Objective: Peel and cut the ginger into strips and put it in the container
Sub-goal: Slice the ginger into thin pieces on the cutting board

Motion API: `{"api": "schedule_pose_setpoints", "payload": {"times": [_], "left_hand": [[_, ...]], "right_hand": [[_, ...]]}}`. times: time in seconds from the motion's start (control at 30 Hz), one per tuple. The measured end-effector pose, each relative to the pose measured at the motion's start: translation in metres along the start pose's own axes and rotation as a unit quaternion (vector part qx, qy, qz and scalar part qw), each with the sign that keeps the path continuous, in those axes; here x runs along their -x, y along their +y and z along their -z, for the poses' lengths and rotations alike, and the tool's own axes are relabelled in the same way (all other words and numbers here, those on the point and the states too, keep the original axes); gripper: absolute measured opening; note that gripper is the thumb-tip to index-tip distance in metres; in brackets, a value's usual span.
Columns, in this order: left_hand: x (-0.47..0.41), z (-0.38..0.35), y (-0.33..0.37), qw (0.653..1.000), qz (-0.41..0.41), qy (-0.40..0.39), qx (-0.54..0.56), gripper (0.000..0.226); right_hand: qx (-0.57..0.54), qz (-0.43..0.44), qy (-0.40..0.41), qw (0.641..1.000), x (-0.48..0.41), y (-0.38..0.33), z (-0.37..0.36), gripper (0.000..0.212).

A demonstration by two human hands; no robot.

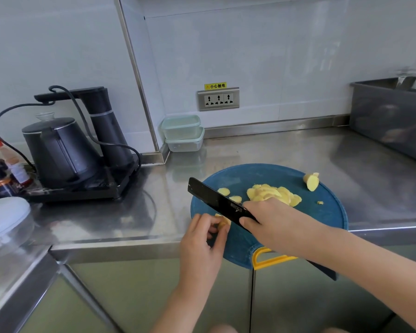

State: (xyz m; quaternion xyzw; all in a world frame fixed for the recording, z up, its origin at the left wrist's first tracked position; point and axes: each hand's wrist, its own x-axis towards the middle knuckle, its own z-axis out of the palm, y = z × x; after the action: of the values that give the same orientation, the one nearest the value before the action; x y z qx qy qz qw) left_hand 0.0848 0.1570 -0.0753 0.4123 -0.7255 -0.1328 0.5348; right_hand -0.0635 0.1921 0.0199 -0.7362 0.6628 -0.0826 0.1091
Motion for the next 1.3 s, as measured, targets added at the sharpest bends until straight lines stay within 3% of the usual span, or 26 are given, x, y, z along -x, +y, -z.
{"api": "schedule_pose_setpoints", "payload": {"times": [0.6, 1.3], "left_hand": [[0.000, 0.000, 0.000, 1.000, 0.008, -0.007, 0.004, 0.014], [-0.002, 0.000, -0.007, 1.000, 0.002, 0.001, 0.014, 0.012]], "right_hand": [[0.030, 0.016, 0.001, 0.999, 0.002, -0.001, -0.002, 0.028], [0.114, -0.008, -0.048, 0.992, -0.014, -0.014, -0.007, 0.010]]}}
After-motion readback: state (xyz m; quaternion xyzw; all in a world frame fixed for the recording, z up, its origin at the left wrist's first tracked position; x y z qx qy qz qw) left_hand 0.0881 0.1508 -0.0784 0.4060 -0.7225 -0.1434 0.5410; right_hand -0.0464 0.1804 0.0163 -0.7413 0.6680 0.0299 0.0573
